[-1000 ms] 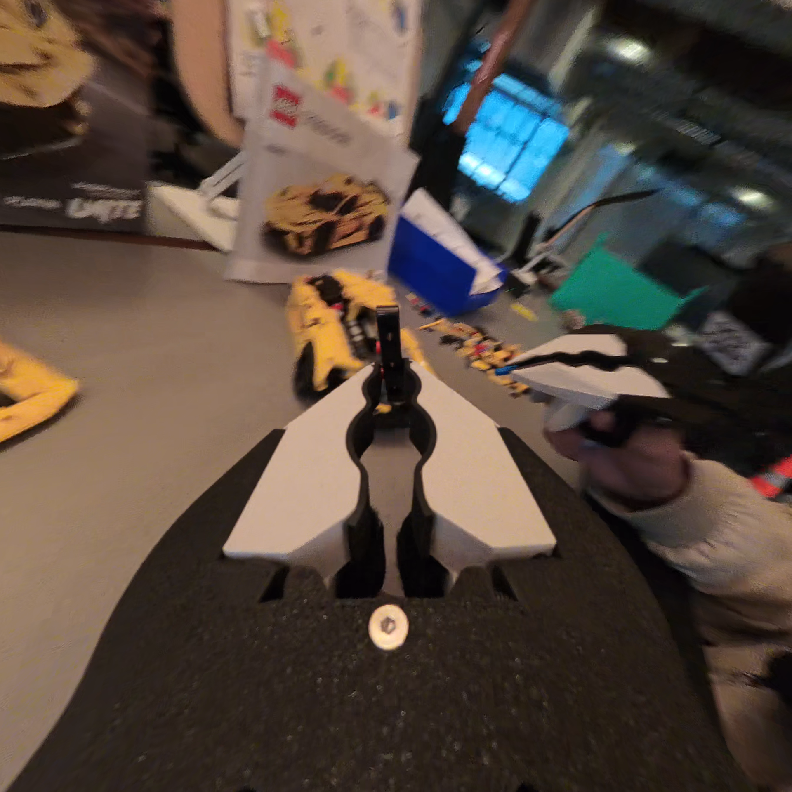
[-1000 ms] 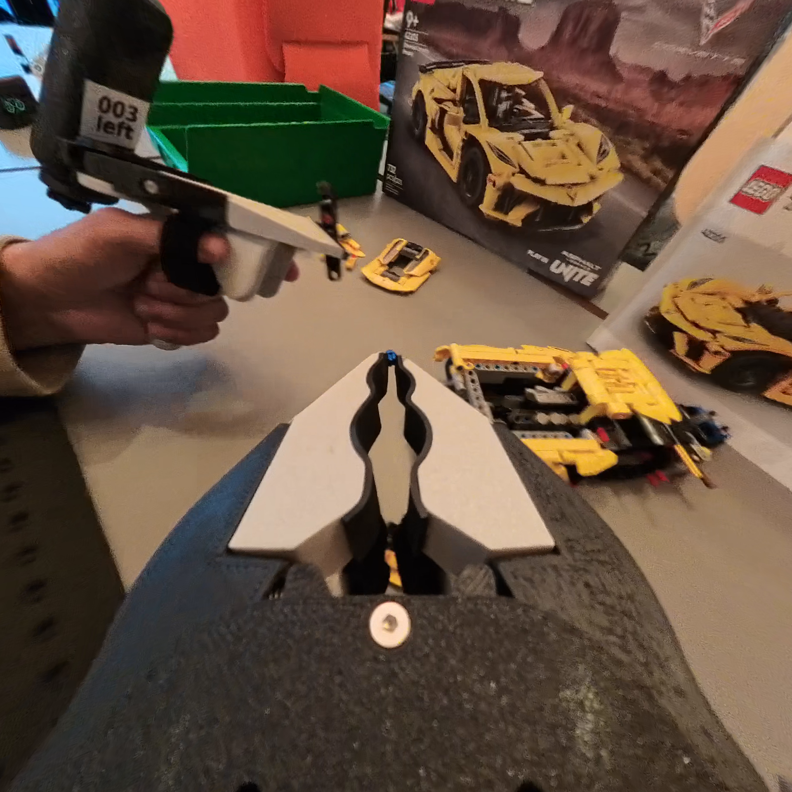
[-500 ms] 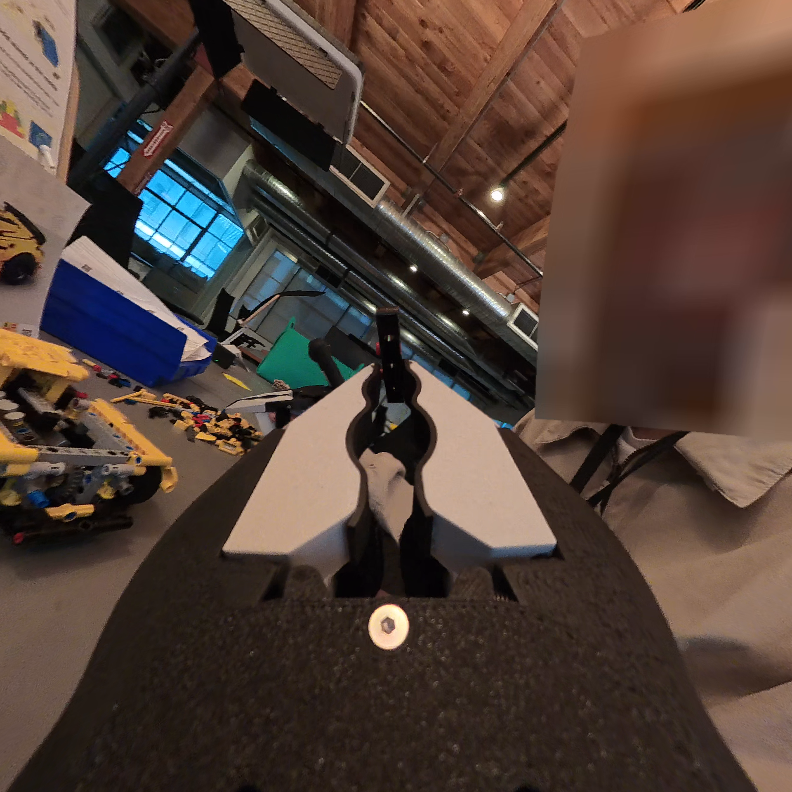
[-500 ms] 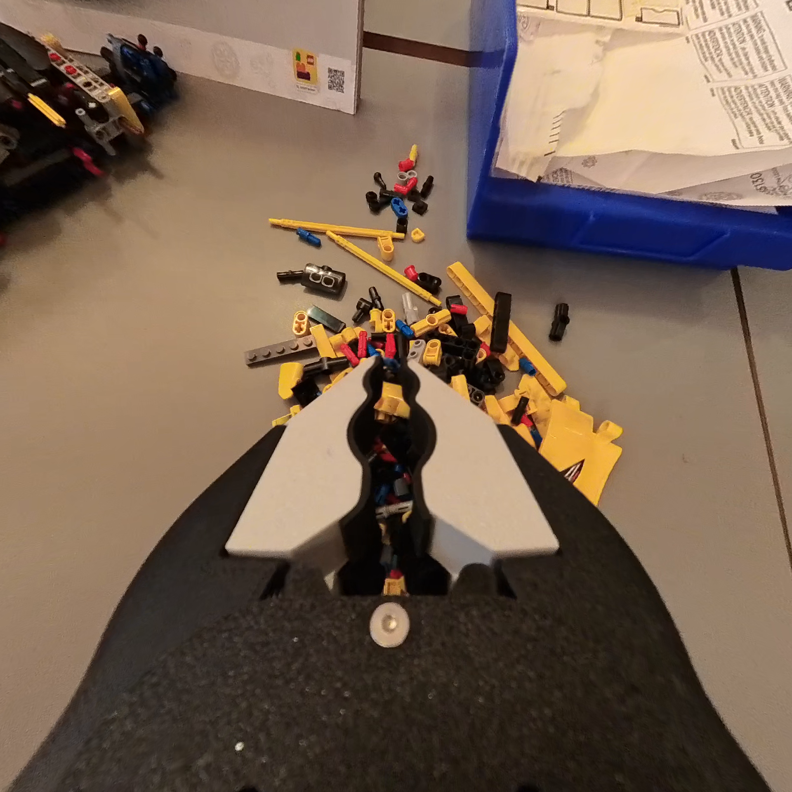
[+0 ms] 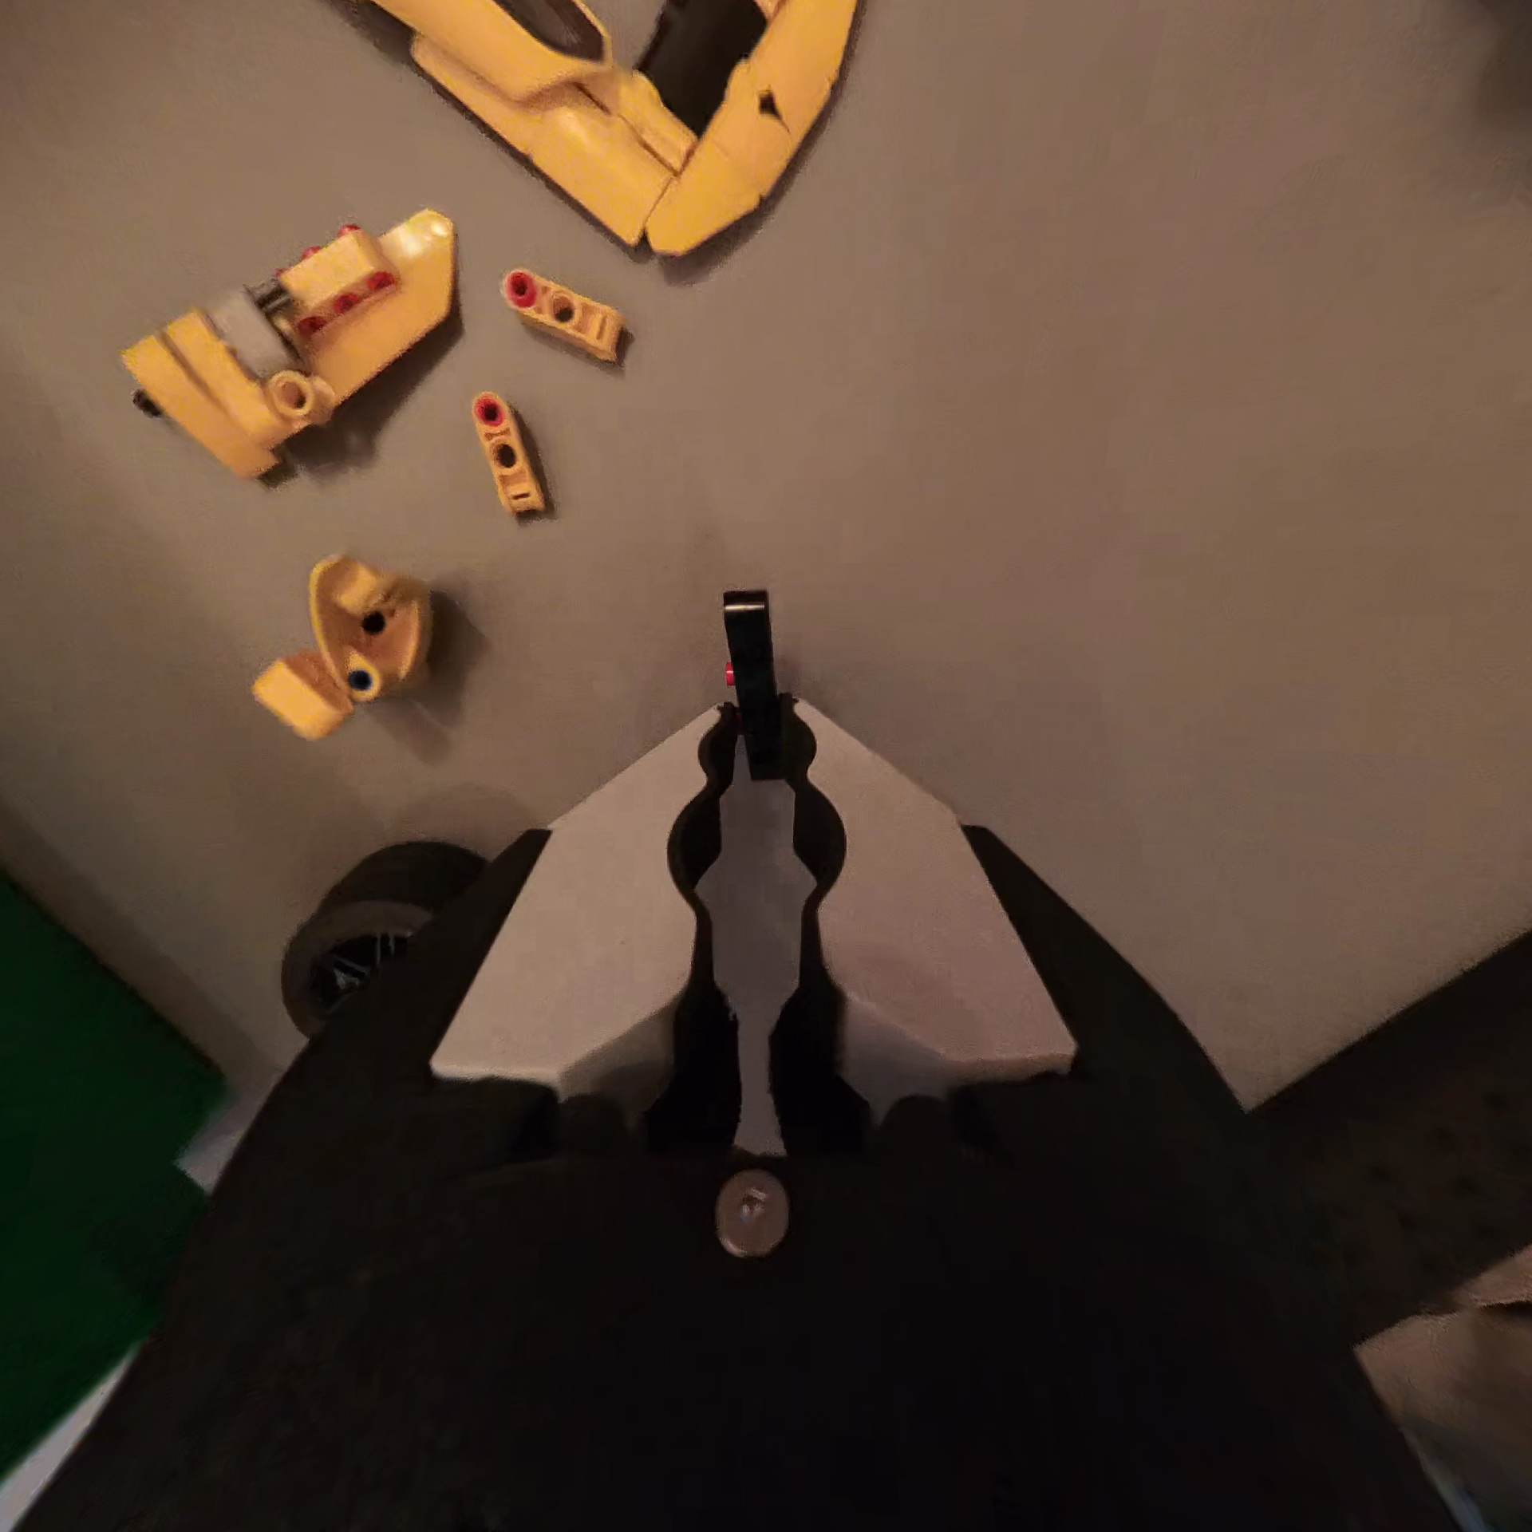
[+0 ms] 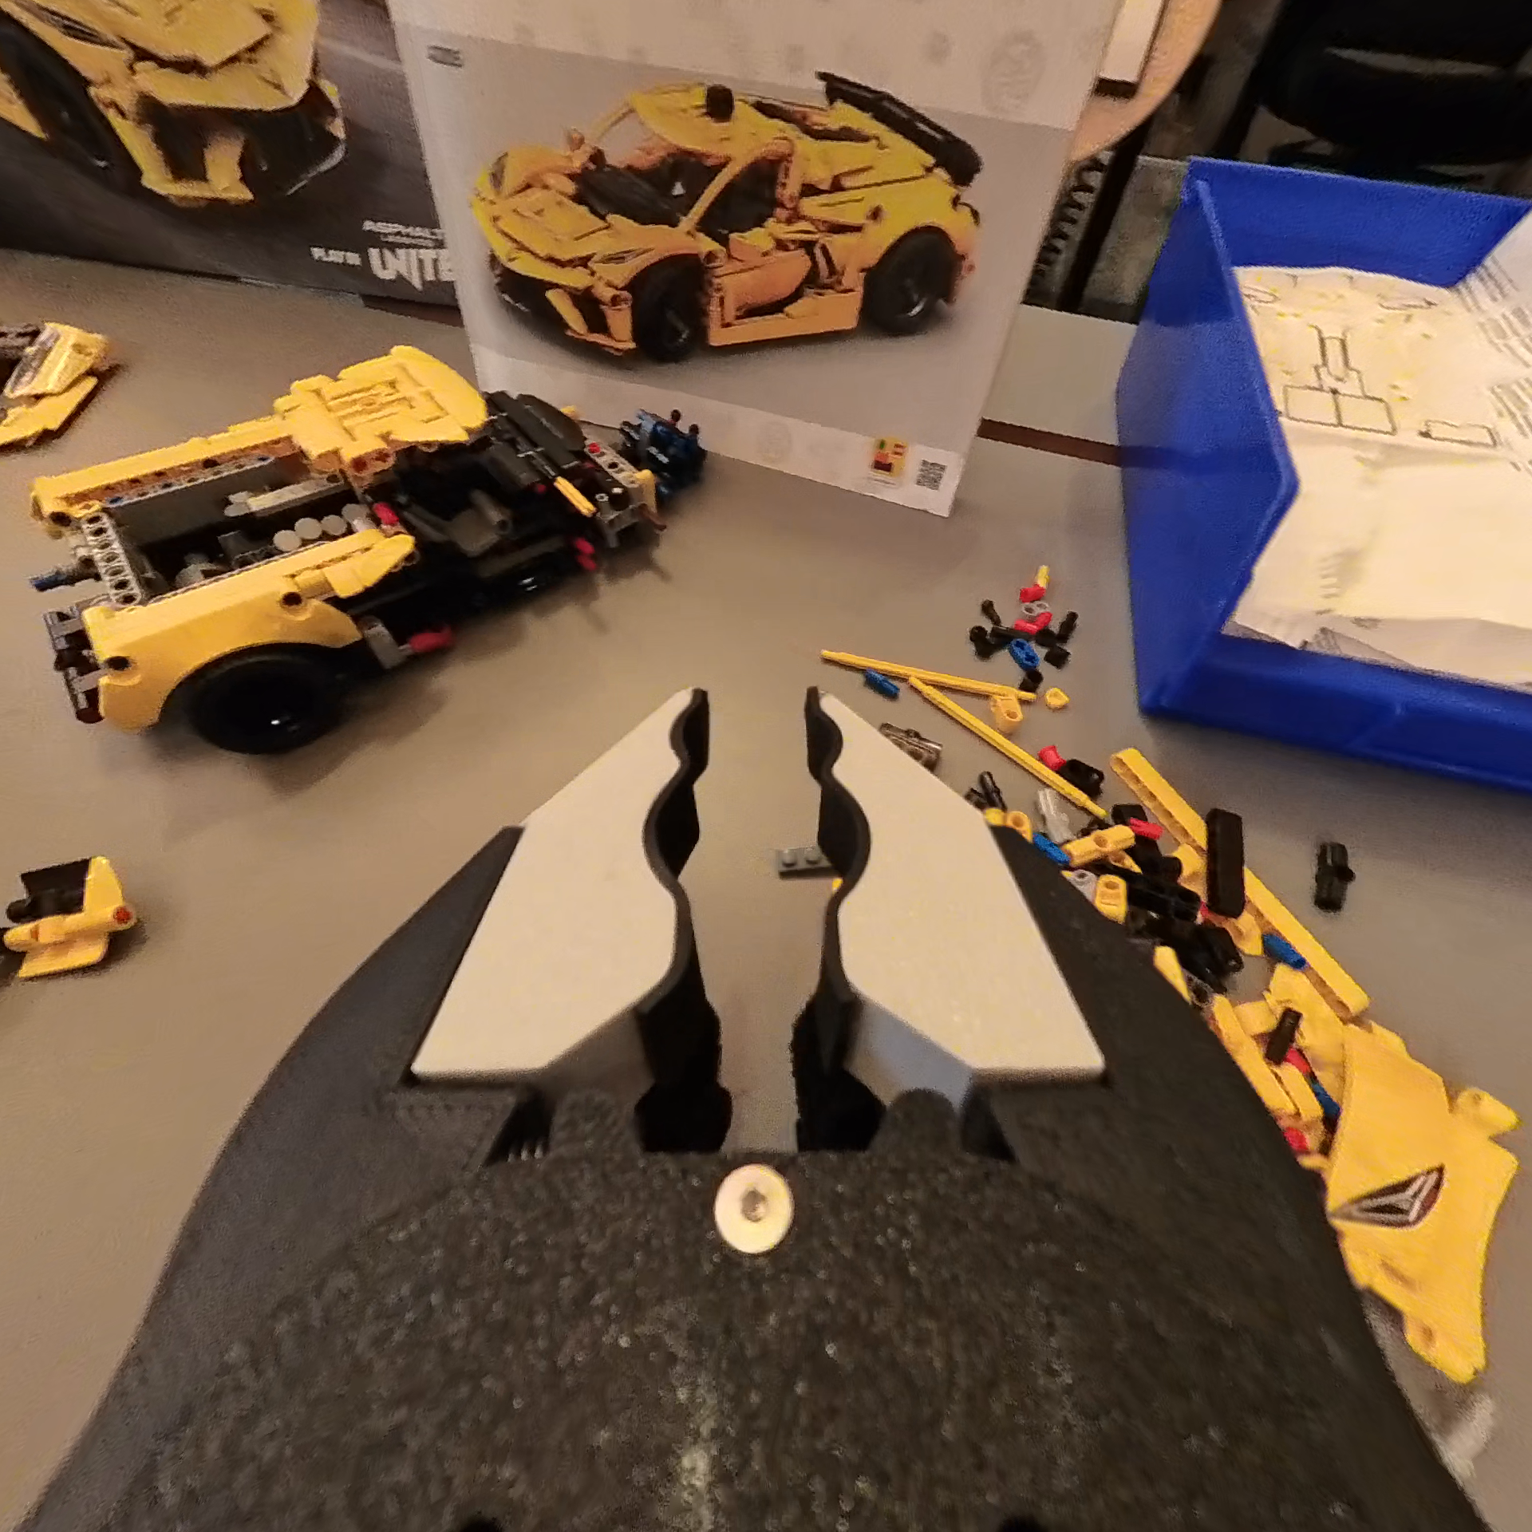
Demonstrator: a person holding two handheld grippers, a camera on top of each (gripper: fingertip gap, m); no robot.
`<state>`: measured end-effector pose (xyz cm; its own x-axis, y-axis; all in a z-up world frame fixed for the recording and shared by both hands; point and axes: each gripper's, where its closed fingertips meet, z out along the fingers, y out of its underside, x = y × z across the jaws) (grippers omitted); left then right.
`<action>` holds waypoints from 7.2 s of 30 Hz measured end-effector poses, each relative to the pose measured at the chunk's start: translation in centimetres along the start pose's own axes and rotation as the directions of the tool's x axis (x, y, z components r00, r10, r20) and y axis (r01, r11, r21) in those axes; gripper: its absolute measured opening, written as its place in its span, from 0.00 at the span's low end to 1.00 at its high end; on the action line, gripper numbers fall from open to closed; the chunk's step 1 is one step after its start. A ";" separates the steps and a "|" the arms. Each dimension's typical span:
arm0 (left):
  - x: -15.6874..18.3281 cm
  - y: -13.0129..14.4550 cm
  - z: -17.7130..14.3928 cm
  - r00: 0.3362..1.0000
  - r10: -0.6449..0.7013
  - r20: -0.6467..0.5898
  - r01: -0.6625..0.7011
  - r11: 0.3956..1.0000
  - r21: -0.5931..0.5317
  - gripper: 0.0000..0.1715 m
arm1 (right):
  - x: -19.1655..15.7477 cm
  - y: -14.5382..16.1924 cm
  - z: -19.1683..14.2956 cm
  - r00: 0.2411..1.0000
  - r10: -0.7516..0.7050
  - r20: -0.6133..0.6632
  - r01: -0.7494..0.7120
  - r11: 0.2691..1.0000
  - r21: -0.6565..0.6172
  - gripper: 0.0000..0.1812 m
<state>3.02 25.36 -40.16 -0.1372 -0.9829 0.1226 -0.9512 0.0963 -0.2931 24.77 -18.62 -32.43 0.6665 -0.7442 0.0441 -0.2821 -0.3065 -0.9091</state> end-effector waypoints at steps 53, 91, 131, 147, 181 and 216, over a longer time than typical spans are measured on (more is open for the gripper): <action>26.6 -10.1 -4.7 0.772 0.543 0.331 -0.534 0.271 0.801 0.13 | -21.1 -4.8 -0.8 0.413 0.065 0.908 -0.061 0.997 -0.044 0.03; 25.8 -9.9 -8.0 0.830 0.549 0.093 -0.256 0.228 0.940 0.07 | -20.5 -7.4 -2.5 0.408 -0.013 0.913 -0.201 0.974 0.103 0.15; 26.9 -9.9 -7.6 0.630 0.517 -0.579 0.270 0.553 0.788 0.04 | -24.0 -5.2 -3.5 0.151 0.227 0.962 -0.178 0.964 -0.200 0.12; 24.1 -8.9 -6.4 0.728 0.543 -0.419 0.048 0.570 0.820 0.03 | -16.9 -8.0 -4.5 0.179 0.190 0.965 -0.300 0.945 -0.130 0.11; 28.1 -9.4 -5.6 0.715 0.566 -0.411 0.038 0.556 0.831 0.04 | -24.3 -3.9 -3.7 0.284 -0.112 0.952 0.003 0.993 0.116 0.12; 28.1 -8.4 -6.4 0.706 0.653 -0.276 -0.091 0.469 0.878 0.00 | -22.4 -1.3 0.6 0.505 -0.009 0.863 0.080 0.996 -0.036 0.03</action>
<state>5.39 -2.09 -28.15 -0.7940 -0.5875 0.1566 -0.1910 -0.0034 -0.9816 10.67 -1.18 -32.47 0.9347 0.1396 -0.3268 -0.2524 -0.3863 -0.8872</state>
